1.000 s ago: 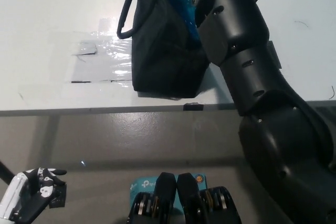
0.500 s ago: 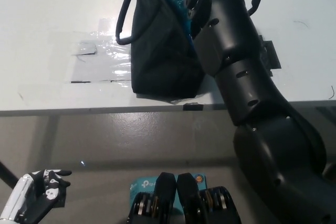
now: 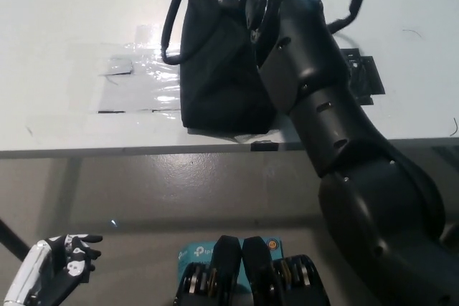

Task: The robot uses its right hand to pick up a stack of plates kept in the middle of the desk and put it inside a bag kept next to it

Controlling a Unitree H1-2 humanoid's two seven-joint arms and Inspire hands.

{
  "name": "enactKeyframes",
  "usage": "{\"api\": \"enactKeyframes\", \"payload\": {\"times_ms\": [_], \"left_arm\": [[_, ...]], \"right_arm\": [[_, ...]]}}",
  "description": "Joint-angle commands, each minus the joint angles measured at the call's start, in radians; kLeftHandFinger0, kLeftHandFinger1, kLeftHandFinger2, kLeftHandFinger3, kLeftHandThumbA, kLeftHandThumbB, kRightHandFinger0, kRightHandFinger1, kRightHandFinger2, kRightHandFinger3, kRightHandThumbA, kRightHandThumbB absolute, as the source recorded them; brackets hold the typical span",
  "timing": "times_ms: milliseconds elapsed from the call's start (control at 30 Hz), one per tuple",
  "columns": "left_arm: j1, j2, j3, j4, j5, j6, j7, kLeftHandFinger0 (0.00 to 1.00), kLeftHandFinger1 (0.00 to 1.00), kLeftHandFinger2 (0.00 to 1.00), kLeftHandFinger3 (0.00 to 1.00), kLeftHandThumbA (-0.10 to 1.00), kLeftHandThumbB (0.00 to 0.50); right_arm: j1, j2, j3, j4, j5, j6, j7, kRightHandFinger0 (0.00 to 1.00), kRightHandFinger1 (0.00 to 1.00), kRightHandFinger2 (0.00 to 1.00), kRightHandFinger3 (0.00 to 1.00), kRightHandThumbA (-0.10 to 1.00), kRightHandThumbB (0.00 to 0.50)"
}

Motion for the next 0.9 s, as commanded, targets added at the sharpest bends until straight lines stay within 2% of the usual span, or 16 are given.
{"api": "enactKeyframes", "payload": {"times_ms": [0, 33, 67, 267, 567, 600, 867], "left_arm": [[0.007, 0.029, -0.006, -0.019, 0.012, -0.038, -0.014, 0.52, 0.59, 0.66, 0.68, -0.1, 0.45], [0.007, 0.028, -0.005, -0.019, 0.013, -0.038, -0.014, 0.52, 0.59, 0.66, 0.68, -0.1, 0.449], [0.017, 0.022, -0.004, -0.023, 0.019, -0.034, -0.007, 0.51, 0.57, 0.63, 0.63, -0.1, 0.421], [0.026, 0.024, -0.005, -0.03, 0.033, -0.012, -0.006, 0.5, 0.55, 0.61, 0.59, -0.1, 0.404], [0.03, 0.024, 0.002, -0.017, 0.016, -0.019, -0.014, 0.51, 0.57, 0.63, 0.56, -0.1, 0.41], [0.028, 0.025, -0.001, -0.016, 0.021, -0.028, -0.015, 0.47, 0.55, 0.61, 0.54, -0.1, 0.418], [0.027, 0.027, -0.002, -0.012, 0.022, -0.027, -0.016, 0.43, 0.53, 0.59, 0.53, -0.1, 0.415]], "right_arm": [[-0.022, 0.001, -0.012, -0.016, 0.011, 0.0, -0.025, 1.0, 1.0, 1.0, 1.0, 1.0, 0.5], [-0.022, 0.001, -0.012, -0.016, 0.012, 0.0, -0.026, 1.0, 1.0, 1.0, 1.0, 1.0, 0.5], [-0.075, -0.017, 0.001, -0.021, 0.024, 0.0, -0.036, 1.0, 1.0, 1.0, 1.0, 1.0, 0.5], [-0.146, -0.038, -0.015, -0.072, 0.027, 0.0, -0.004, 1.0, 1.0, 1.0, 1.0, 1.0, 0.5], [-0.235, -0.069, -0.019, -0.05, 0.06, 0.0, 0.004, 1.0, 1.0, 1.0, 1.0, 1.0, 0.5], [-0.266, -0.08, -0.024, -0.071, 0.056, 0.0, 0.029, 1.0, 1.0, 1.0, 1.0, 1.0, 0.5], [-0.271, -0.091, 0.0, -0.12, 0.072, 0.0, 0.039, 1.0, 1.0, 1.0, 1.0, 1.0, 0.5]]}}
